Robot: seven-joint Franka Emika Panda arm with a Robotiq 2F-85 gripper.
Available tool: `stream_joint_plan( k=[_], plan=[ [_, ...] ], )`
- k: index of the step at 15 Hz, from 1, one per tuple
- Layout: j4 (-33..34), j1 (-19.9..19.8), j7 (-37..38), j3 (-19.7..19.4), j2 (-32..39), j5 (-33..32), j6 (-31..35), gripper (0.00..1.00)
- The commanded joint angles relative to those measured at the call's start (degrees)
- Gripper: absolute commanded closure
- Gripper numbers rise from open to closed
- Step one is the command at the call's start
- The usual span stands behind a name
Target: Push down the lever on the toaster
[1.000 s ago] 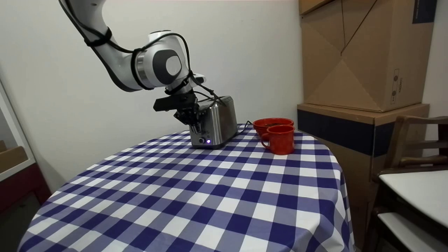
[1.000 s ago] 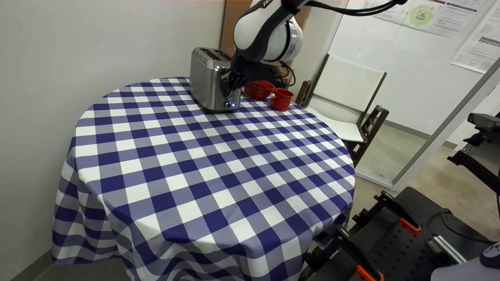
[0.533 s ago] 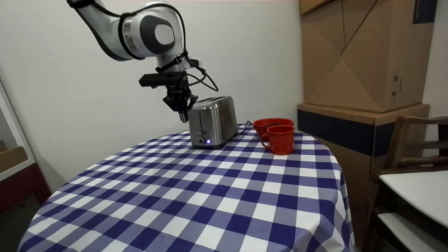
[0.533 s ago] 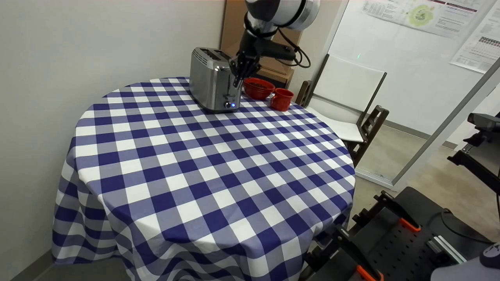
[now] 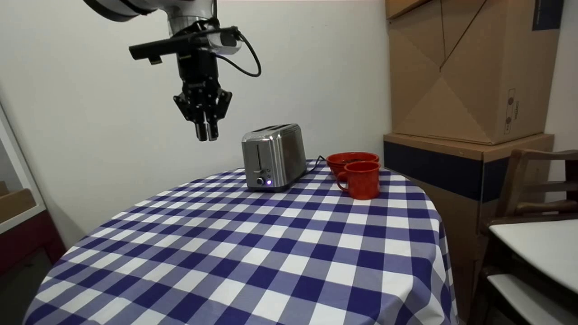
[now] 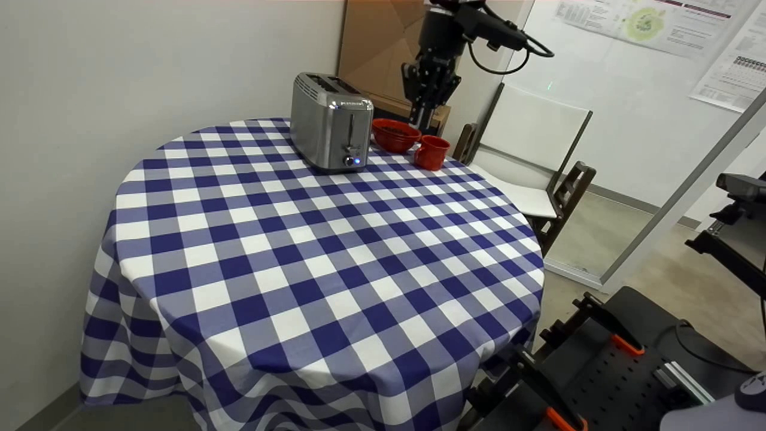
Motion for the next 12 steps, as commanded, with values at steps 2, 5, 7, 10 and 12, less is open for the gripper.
stream_joint_plan(
  k=[2, 5, 7, 10, 12],
  plan=[
    [-9.3, 1.4, -1.5, -1.8, -10.6, 1.4, -2.3, 0.35],
    [-13.5, 2.0, -1.2, -2.4, -15.1, 0.3, 0.6, 0.14],
    [-15.8, 2.3, -1.9, -2.7, -17.6, 0.0, 3.3, 0.01],
    [-18.6, 2.8, -3.0, -3.1, -20.5, 0.2, 7.5, 0.0],
    [-19.8, 3.2, -3.1, -3.4, -21.8, 0.5, 8.5, 0.0]
  ],
)
